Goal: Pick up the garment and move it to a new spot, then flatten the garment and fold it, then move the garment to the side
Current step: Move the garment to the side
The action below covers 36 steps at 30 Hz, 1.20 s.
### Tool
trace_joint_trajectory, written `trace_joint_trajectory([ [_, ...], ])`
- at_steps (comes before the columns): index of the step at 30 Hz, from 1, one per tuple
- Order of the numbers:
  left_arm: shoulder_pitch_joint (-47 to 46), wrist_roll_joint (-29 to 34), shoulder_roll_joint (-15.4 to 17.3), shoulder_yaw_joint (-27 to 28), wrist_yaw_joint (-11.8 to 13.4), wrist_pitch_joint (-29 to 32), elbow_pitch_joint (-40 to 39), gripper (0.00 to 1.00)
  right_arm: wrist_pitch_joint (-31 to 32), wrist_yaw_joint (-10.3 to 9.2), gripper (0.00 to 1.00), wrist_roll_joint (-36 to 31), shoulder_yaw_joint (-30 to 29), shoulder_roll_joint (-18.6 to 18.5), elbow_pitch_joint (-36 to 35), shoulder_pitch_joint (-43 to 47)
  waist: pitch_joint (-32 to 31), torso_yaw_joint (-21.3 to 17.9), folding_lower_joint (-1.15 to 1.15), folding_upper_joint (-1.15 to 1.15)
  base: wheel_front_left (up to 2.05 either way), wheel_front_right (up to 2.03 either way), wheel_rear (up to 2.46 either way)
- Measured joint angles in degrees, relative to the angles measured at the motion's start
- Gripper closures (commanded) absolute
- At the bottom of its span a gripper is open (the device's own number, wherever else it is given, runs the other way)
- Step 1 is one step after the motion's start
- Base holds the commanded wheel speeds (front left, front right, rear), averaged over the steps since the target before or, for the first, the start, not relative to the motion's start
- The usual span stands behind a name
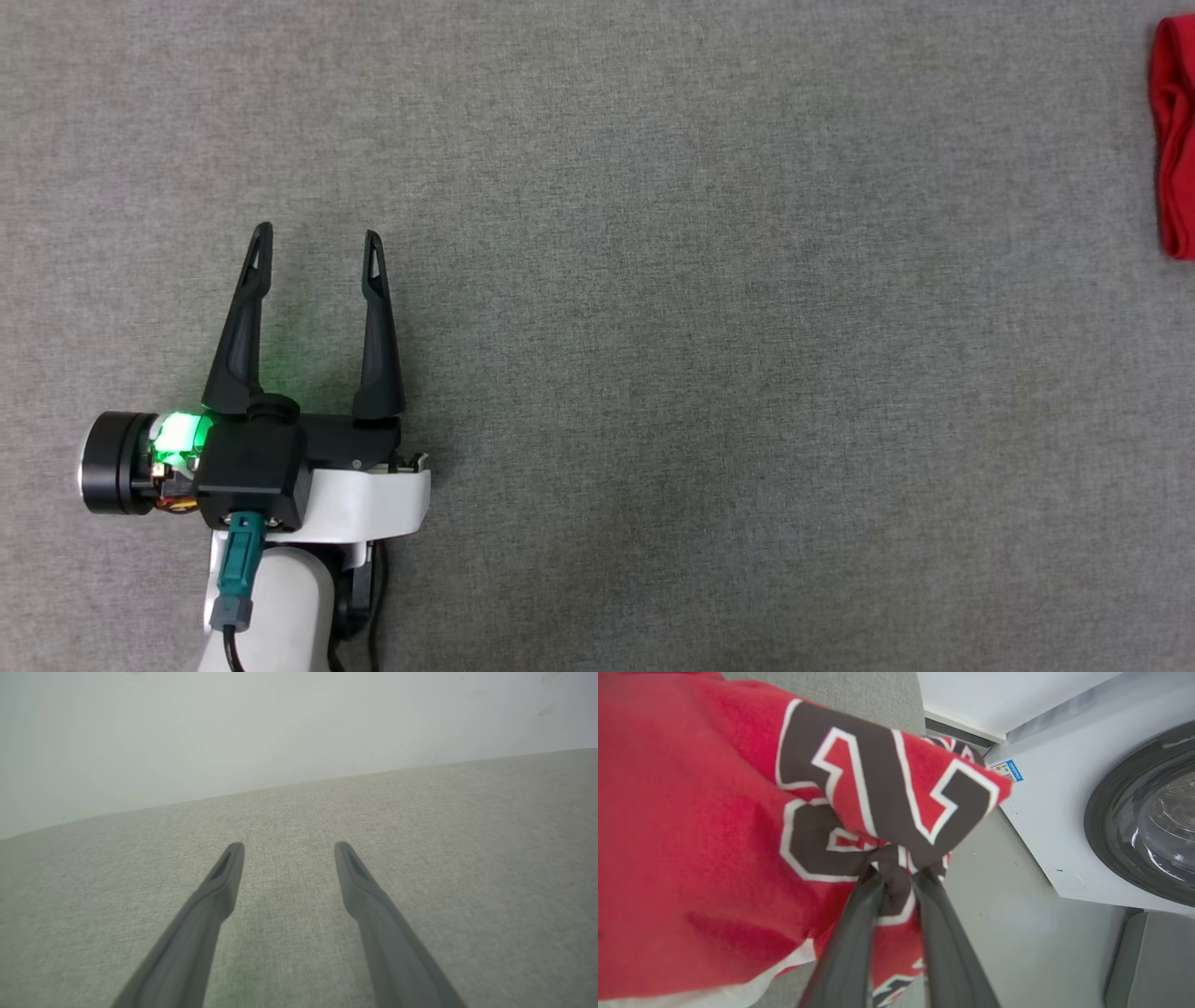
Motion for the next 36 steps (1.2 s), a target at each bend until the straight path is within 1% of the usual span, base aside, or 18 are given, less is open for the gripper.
trace_joint_trajectory([
  [1, 0.0, 0.0, 0.1, 0.0, 0.3, 0.0, 0.0, 0.0, -0.2, 0.0, 0.77, 0.0, -0.3, 0.6, 0.7, -0.1, -0.2, 0.0, 0.0, 0.0, 0.0, 0.0, 0.0],
  [2, 0.0, 0.0, 0.1, 0.0, 0.4, 0.0, 0.0, 0.0, -0.2, -0.01, 0.52, -0.3, -0.5, 1.3, 1.4, -0.1, -0.4, 0.0, 0.0, 0.0, 0.0, 0.0, 0.0],
  [3, 0.0, -0.2, 0.1, 0.1, 0.5, 0.0, 0.0, 0.0, -0.4, -0.01, 0.0, -0.7, -0.5, 2.0, 2.0, -0.1, -0.8, -0.1, 0.0, 0.0, 0.0, 0.0, 0.0],
  [6, 0.6, -0.7, 0.3, 0.3, 0.9, 0.0, 0.4, 0.0, -2.8, 0.0, 0.0, -2.9, -0.8, 3.5, 2.8, -0.1, -2.2, -0.3, 0.0, 0.0, 0.0, 0.0, 0.0],
  [11, 3.1, -1.7, 0.2, 0.8, 1.7, 0.0, 1.3, 0.0, -9.1, 0.0, 0.0, -6.3, -2.9, 6.0, 3.6, -0.1, -6.2, -0.8, -0.01, 0.0, 0.0, 0.0, 0.0],
  [13, 4.3, -2.1, 0.2, 1.1, 1.8, 0.0, 1.5, 0.0, -11.6, -0.01, 0.0, -7.8, -3.2, 7.0, 2.7, 0.2, -8.1, -0.9, -0.01, 0.0, 0.0, 0.0, 0.0],
  [17, 7.1, -3.0, 0.1, 1.4, 1.9, 0.0, 2.0, 0.0, -16.5, 0.0, 0.0, -8.0, -5.6, 9.7, -0.2, 1.8, -12.2, -1.2, -0.01, 0.0, 0.0, 0.0, 0.0],
  [22, 9.9, -3.8, -0.3, 1.9, 2.0, 0.0, 2.7, 0.0, -21.1, -0.01, 0.0, -7.9, -8.0, 12.5, -6.6, 5.8, -16.7, -1.1, -0.02, 0.0, 0.0, 0.0, 0.0],
  [27, 11.8, -4.4, -0.8, 2.0, 1.6, 0.0, 3.9, 0.0, -24.9, -0.01, 0.0, -7.7, -11.2, 16.1, -15.4, 11.4, -20.4, -0.3, -0.02, 0.0, 0.0, 0.0, 0.0],
  [30, 12.9, -4.5, -0.9, 2.1, 1.4, 0.0, 4.6, 0.0, -26.9, -0.01, 0.0, -8.9, -14.0, 19.4, -21.6, 15.4, -22.4, 0.3, -0.02, 0.0, 0.0, 0.0, 0.0],
  [36, 14.8, -4.7, -1.3, 2.4, 0.9, 0.0, 5.7, 0.0, -28.6, -0.01, 0.0, -12.5, -18.5, 28.2, -33.0, 26.0, -25.9, 1.8, -0.03, 0.0, 0.0, 0.0, 0.0],
])
